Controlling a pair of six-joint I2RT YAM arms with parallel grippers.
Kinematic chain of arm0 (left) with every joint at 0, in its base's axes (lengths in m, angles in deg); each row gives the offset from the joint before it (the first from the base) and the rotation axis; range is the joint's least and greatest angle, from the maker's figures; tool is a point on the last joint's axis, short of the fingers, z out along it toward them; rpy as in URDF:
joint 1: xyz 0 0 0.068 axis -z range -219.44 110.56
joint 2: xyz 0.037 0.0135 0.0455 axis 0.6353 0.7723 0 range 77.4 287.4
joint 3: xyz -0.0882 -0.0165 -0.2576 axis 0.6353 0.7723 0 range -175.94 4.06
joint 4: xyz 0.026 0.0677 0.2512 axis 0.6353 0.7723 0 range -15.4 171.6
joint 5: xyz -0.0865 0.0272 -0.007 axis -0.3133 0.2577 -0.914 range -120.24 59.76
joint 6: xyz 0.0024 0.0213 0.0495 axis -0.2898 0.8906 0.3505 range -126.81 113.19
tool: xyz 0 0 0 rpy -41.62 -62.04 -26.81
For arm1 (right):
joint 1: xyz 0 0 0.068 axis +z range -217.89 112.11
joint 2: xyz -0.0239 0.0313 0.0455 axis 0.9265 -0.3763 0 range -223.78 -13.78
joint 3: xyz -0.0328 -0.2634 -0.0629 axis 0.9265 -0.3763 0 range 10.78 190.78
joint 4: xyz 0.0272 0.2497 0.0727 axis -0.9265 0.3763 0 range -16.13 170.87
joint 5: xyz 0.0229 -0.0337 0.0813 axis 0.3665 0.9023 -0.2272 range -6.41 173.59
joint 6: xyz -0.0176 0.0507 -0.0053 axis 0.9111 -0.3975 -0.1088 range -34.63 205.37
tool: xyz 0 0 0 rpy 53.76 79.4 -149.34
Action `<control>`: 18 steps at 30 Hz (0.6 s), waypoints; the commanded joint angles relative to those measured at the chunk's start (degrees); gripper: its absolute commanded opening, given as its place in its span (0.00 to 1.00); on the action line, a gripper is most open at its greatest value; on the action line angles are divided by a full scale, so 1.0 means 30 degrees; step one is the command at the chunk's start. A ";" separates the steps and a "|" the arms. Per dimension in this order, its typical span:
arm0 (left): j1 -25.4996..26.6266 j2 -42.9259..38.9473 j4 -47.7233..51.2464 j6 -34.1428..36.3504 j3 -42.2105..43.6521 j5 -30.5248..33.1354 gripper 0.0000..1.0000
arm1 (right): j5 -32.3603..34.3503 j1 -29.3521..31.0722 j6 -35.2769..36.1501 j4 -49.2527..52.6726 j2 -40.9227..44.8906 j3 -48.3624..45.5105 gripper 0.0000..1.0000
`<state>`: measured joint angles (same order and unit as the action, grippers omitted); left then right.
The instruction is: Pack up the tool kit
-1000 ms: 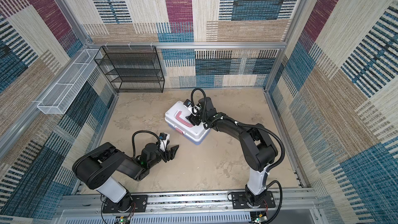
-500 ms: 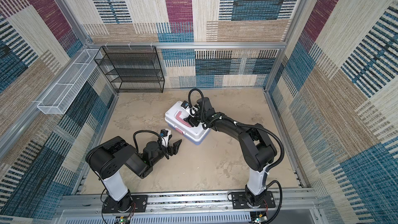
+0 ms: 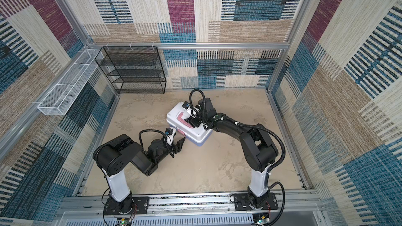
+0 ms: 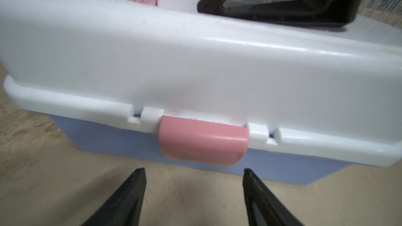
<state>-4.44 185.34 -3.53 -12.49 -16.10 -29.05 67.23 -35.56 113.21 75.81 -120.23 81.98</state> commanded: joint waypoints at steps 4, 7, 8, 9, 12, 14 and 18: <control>0.0015 0.0440 -0.0881 0.0748 -0.0376 0.0072 0.71 | 0.0810 0.0119 0.0126 0.6650 -0.0668 -0.0423 0.69; 0.0018 0.0440 -0.0882 0.0861 -0.0398 0.0244 0.71 | 0.0795 0.0119 0.0068 0.6650 -0.0697 -0.0466 0.68; 0.0016 0.0438 -0.0881 0.0916 -0.0439 0.0265 0.71 | 0.0789 0.0119 0.0065 0.6625 -0.0697 -0.0499 0.68; 0.0009 0.0427 -0.0883 0.0960 -0.0446 0.0301 0.71 | 0.0793 0.0119 0.0038 0.6621 -0.0723 -0.0501 0.68; 0.0015 0.0437 -0.0881 0.0988 -0.0471 0.0449 0.71 | 0.0773 0.0119 0.0023 0.6535 -0.0698 -0.0501 0.68; 0.0017 0.0530 -0.0881 0.0982 -0.0543 0.0480 0.70 | 0.0795 0.0119 -0.0001 0.6504 -0.0726 -0.0497 0.68; 0.0013 0.0664 -0.0881 0.0978 -0.0734 0.0507 0.69 | 0.0799 0.0119 -0.0031 0.6562 -0.0784 -0.0471 0.68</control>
<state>-4.44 187.07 -3.55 -11.15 -17.85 -28.44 67.32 -35.45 113.12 75.06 -120.65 81.98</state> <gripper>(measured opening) 0.692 0.680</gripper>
